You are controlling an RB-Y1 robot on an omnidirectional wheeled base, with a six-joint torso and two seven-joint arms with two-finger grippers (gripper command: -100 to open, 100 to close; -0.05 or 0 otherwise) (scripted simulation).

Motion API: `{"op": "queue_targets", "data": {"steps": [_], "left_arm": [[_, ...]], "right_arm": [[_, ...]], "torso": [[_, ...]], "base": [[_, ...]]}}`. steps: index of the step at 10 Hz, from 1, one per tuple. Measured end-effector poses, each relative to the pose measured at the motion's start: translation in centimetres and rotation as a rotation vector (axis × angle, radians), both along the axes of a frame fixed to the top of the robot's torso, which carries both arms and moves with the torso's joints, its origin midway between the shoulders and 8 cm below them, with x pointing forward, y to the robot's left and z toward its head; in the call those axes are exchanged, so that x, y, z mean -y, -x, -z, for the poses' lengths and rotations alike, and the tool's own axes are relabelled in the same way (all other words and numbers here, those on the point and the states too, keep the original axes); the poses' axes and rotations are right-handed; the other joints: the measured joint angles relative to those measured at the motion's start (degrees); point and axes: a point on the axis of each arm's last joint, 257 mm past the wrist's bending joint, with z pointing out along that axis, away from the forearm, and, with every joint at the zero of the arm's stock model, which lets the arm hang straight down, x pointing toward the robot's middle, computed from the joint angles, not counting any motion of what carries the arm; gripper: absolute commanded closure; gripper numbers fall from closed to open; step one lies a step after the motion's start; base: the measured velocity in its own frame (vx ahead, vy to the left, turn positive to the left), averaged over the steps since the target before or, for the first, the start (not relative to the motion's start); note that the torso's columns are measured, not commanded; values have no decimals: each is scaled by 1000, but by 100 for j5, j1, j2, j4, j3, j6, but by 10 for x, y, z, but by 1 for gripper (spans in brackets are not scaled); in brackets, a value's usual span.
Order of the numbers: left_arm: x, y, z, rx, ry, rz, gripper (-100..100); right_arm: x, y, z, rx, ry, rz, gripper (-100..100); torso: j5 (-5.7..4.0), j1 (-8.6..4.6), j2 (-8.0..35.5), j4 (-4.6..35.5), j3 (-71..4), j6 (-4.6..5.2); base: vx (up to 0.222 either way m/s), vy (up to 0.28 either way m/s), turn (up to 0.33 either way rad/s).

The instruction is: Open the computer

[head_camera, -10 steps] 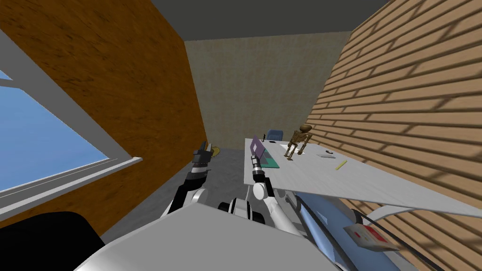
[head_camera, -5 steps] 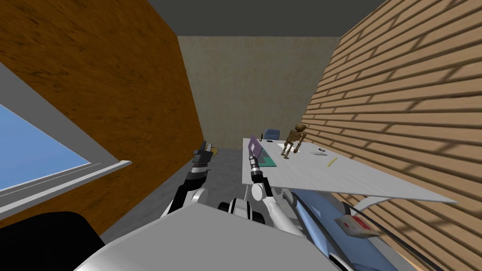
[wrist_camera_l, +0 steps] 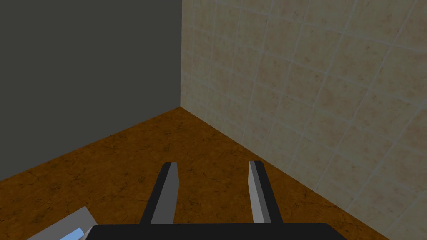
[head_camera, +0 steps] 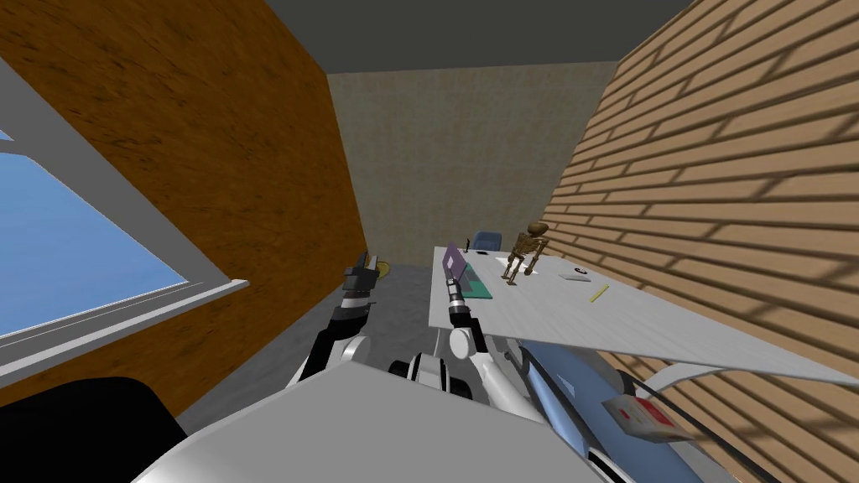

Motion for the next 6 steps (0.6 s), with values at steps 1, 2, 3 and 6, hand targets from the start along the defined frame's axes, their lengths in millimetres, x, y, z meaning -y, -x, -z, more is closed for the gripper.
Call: {"op": "queue_targets", "data": {"steps": [1, 2, 3, 6], "left_arm": [[0, 0, 0, 0, 0, 0, 0], [0, 0, 0, 0, 0, 0, 0], [0, 0, 0, 0, 0, 0, 0], [0, 0, 0, 0, 0, 0, 0]], "right_arm": [[3, 0, 2, -1, -14, 1, -100], [6, 0, 2, -1, -28, 2, -100], [8, 0, 3, 0, -41, 3, -100], [18, 0, 7, -1, -81, 11, -100]], "torso": [[-3, -11, -4, -2, -3, 5], [-6, -21, -5, -6, -3, 10], [-8, -28, -9, -11, -5, 15], [-8, -25, -16, -17, -10, 12]], "base": [[-14, -58, 73], [-5, -63, 70], [-8, -53, 80], [-7, -56, 63]]}}
